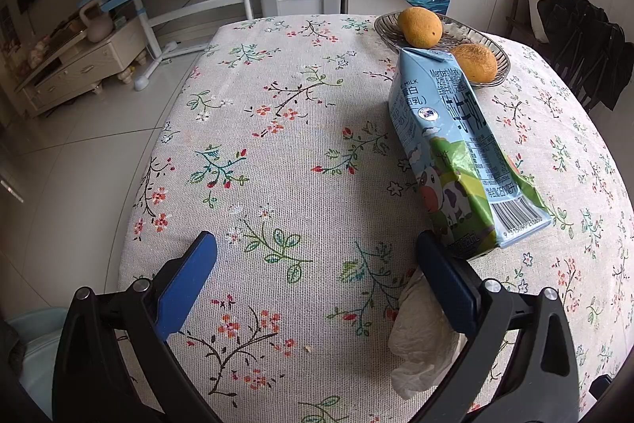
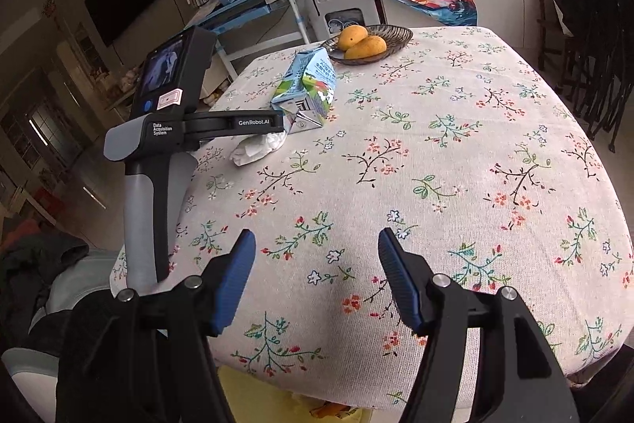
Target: Collect trash
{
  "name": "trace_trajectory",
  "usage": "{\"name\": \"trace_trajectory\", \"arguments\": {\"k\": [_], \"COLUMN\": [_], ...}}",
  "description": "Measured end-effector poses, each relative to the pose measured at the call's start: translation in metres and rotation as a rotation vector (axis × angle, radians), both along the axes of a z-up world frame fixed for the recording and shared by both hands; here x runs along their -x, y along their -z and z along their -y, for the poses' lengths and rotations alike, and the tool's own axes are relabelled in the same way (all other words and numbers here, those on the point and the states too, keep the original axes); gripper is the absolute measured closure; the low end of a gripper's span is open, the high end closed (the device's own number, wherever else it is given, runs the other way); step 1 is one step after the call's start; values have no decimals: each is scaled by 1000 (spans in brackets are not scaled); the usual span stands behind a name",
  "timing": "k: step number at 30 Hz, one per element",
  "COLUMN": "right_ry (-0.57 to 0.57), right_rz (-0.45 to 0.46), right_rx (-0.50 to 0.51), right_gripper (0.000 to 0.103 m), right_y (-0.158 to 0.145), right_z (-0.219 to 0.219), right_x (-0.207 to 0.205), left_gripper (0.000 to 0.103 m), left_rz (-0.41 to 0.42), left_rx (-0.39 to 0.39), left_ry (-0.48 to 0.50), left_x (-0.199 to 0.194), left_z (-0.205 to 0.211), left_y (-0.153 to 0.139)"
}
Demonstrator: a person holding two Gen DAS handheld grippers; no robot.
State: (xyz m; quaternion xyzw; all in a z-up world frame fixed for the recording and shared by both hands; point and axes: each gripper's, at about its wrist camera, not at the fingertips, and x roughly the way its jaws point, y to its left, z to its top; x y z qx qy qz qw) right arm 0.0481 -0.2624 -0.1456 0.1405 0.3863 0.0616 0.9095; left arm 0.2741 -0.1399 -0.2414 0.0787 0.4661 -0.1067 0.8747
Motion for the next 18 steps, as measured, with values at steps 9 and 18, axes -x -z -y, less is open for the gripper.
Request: {"name": "trace_trajectory", "arguments": {"k": [9,18], "right_ry": [-19,-39], "right_rz": [-29,-24], "right_rx": [23,43], "right_gripper": [38,37], "right_y": [9,12], "right_z": [-7,-15], "right_x": [-3,-4], "left_gripper": [6,6], "left_rz": [0,0], "left_rx": [0,0], "left_ry": [0,0], "left_x": [0,1], "left_z": [0,-1], "left_y": [0,0]}}
